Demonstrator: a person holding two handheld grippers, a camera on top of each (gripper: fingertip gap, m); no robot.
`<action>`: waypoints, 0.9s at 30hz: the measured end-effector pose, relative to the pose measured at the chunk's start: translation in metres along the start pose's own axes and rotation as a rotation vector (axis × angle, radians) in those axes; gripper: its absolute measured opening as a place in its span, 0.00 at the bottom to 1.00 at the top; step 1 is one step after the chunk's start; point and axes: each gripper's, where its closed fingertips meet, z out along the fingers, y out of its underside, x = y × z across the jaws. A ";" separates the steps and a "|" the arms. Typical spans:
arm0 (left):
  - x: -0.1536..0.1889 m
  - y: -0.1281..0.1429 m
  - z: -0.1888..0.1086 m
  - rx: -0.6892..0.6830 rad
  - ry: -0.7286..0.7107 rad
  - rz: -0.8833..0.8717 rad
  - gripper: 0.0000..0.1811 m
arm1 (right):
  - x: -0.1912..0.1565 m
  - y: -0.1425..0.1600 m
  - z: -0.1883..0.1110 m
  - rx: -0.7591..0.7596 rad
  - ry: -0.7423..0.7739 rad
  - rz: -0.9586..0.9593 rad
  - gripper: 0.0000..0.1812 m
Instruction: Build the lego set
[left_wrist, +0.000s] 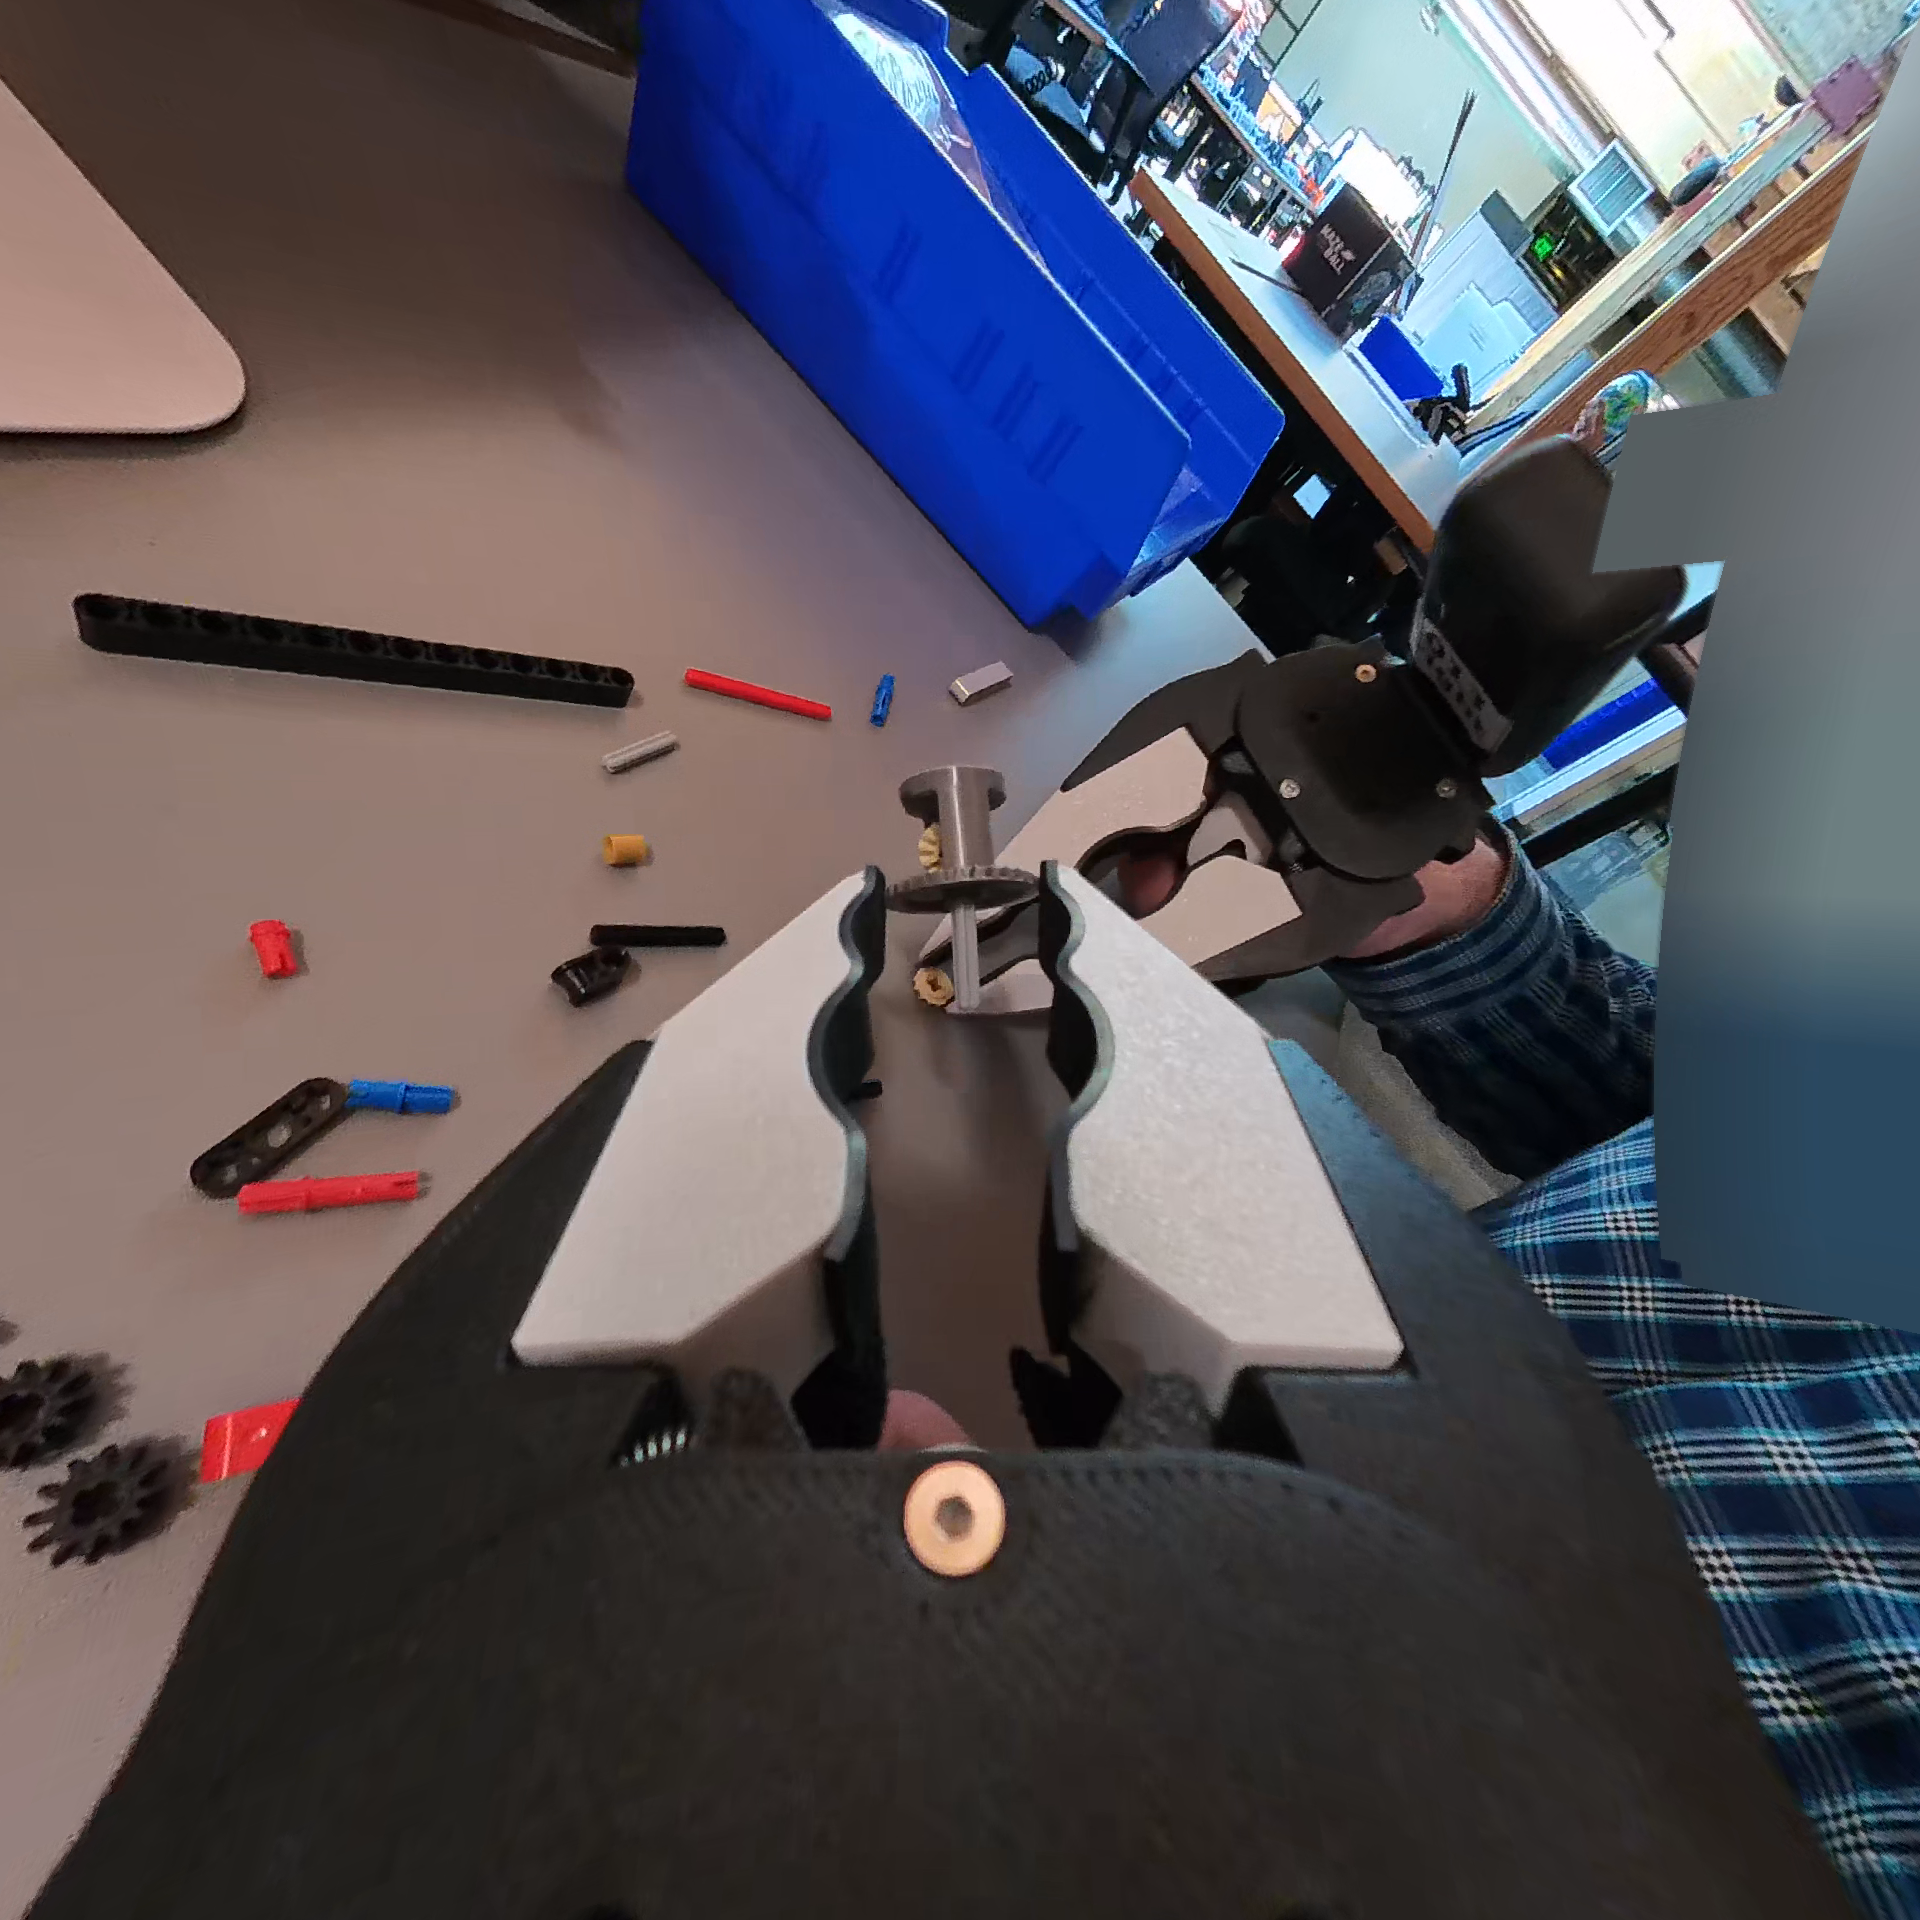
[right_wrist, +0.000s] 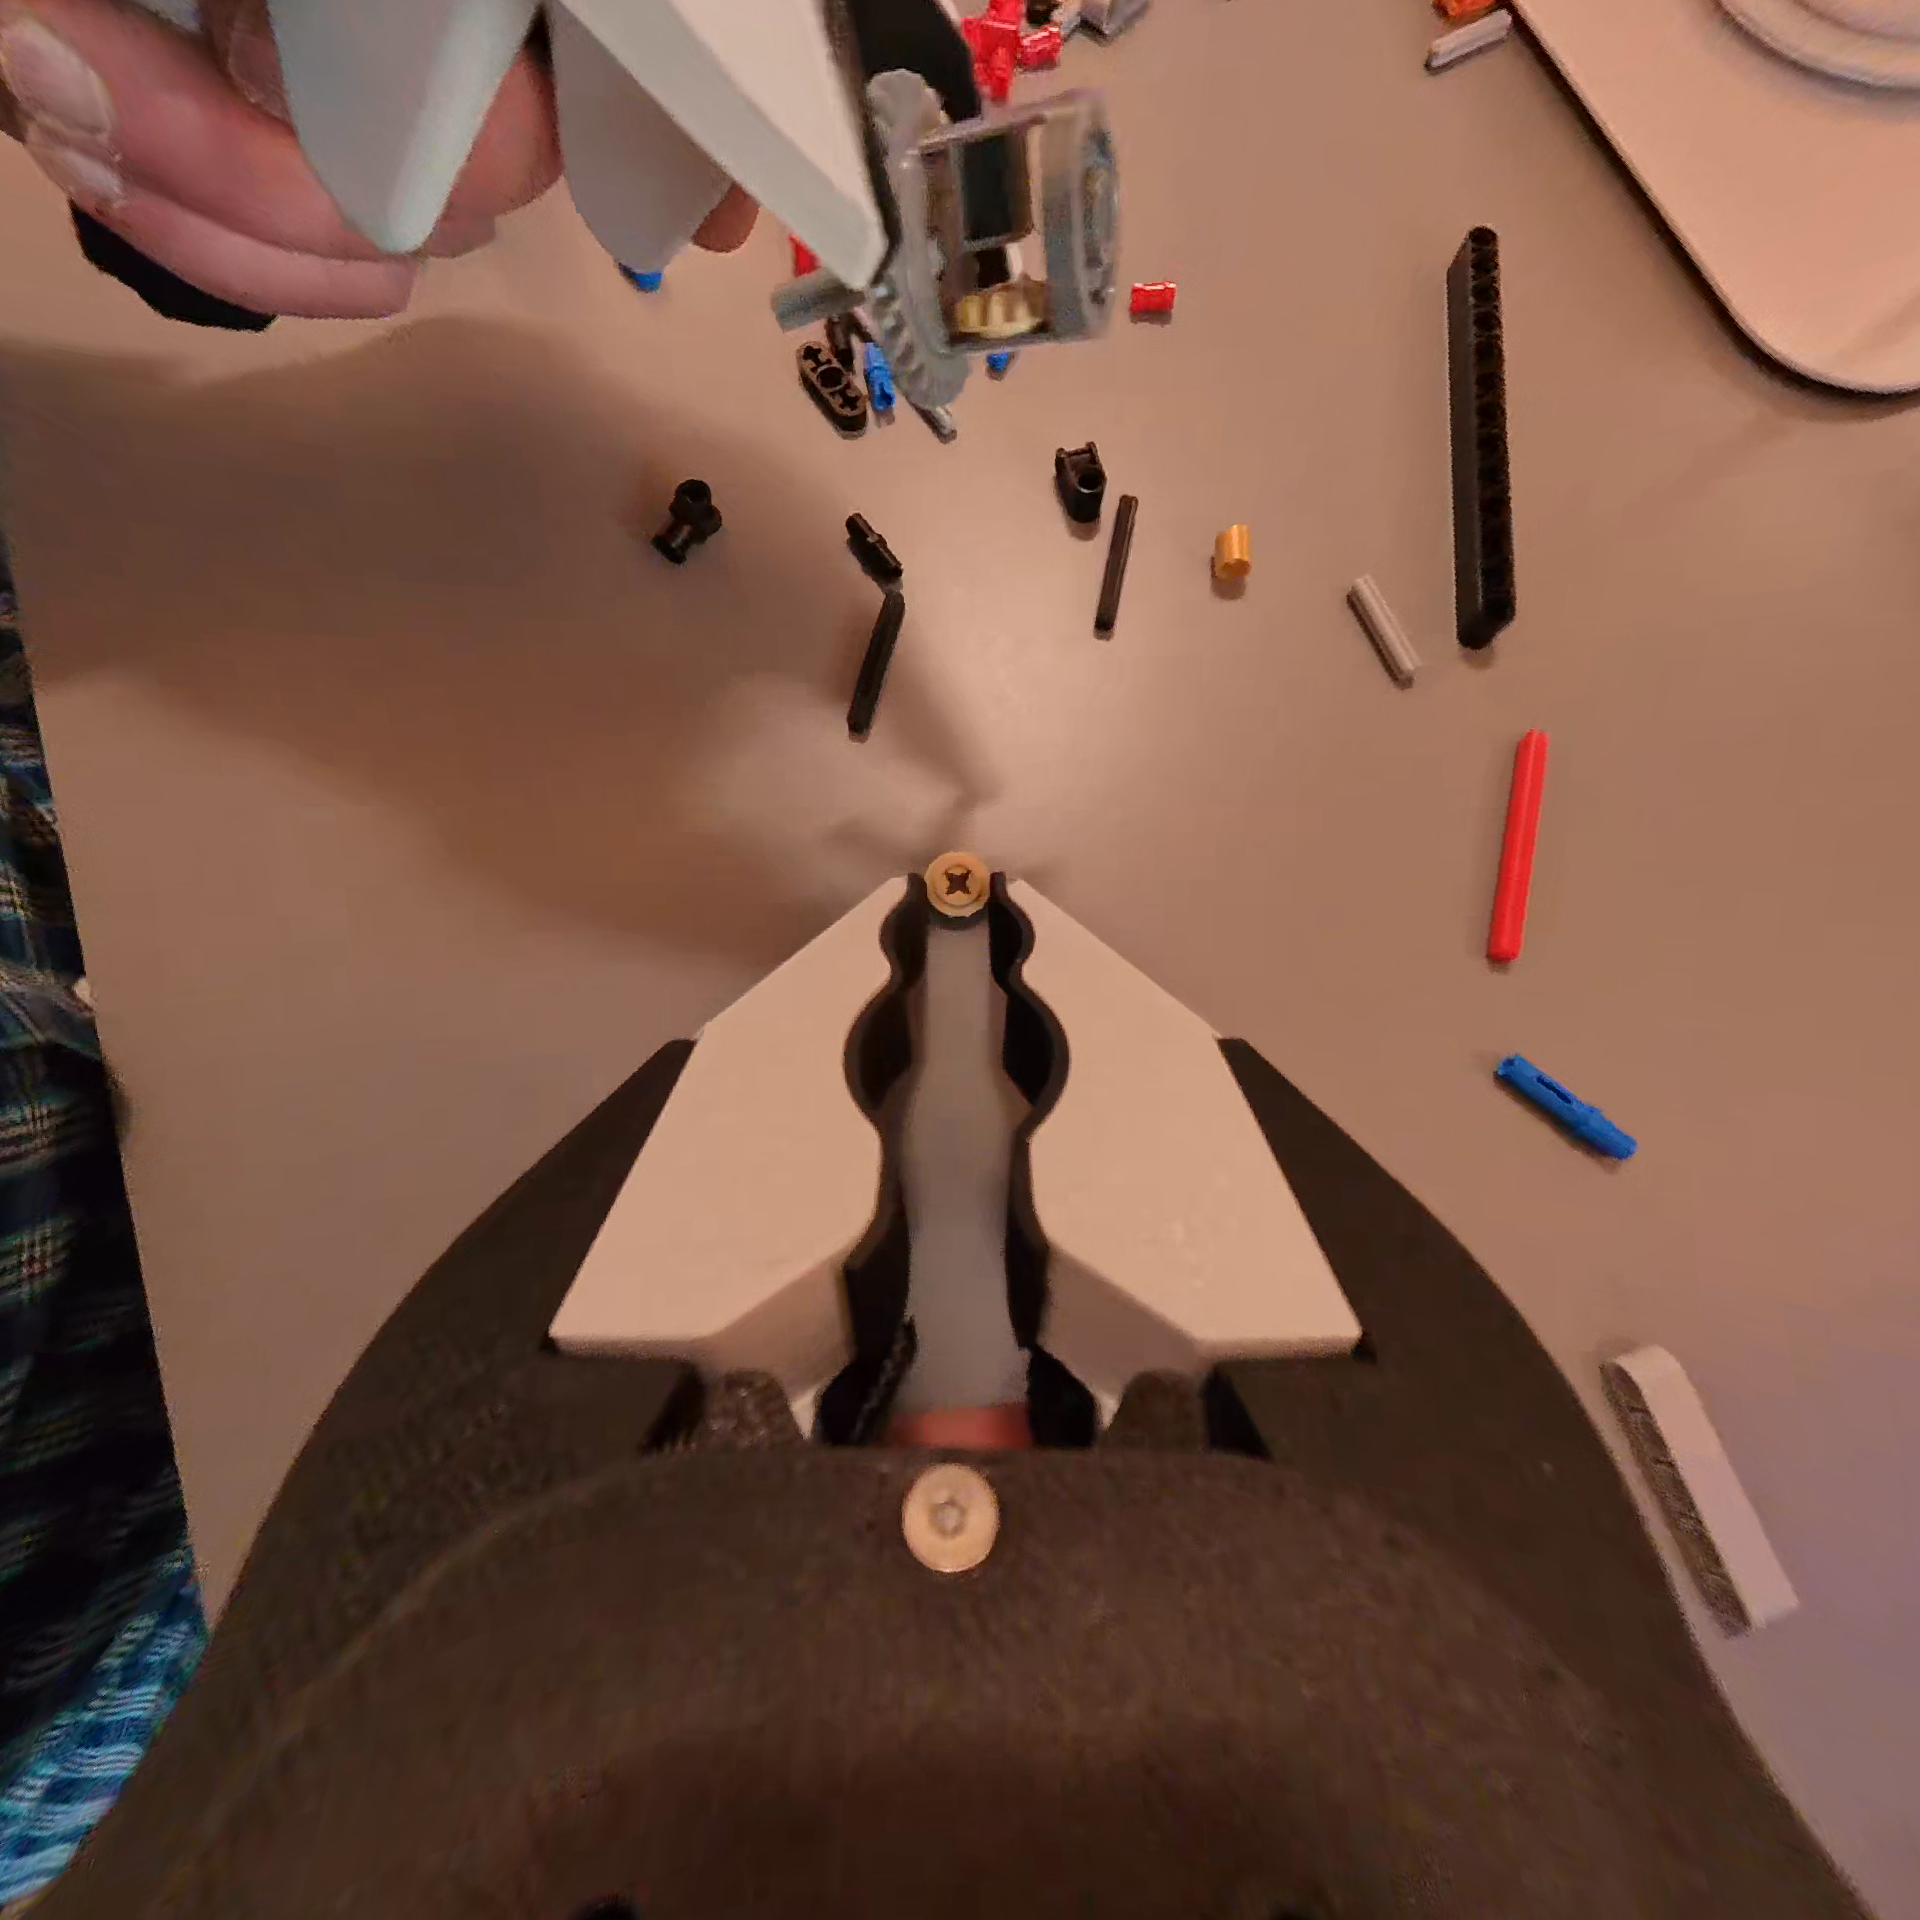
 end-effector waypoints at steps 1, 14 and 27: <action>0.000 0.001 0.000 0.000 0.002 -0.002 0.15 | 0.000 0.000 0.000 -0.001 0.011 -0.028 0.05; 0.000 0.004 -0.007 0.012 0.023 -0.021 0.15 | -0.015 -0.001 -0.016 -0.013 -0.017 -0.069 0.08; -0.002 0.008 -0.016 0.034 0.051 -0.056 0.15 | -0.029 0.001 -0.001 -0.009 0.028 0.136 0.07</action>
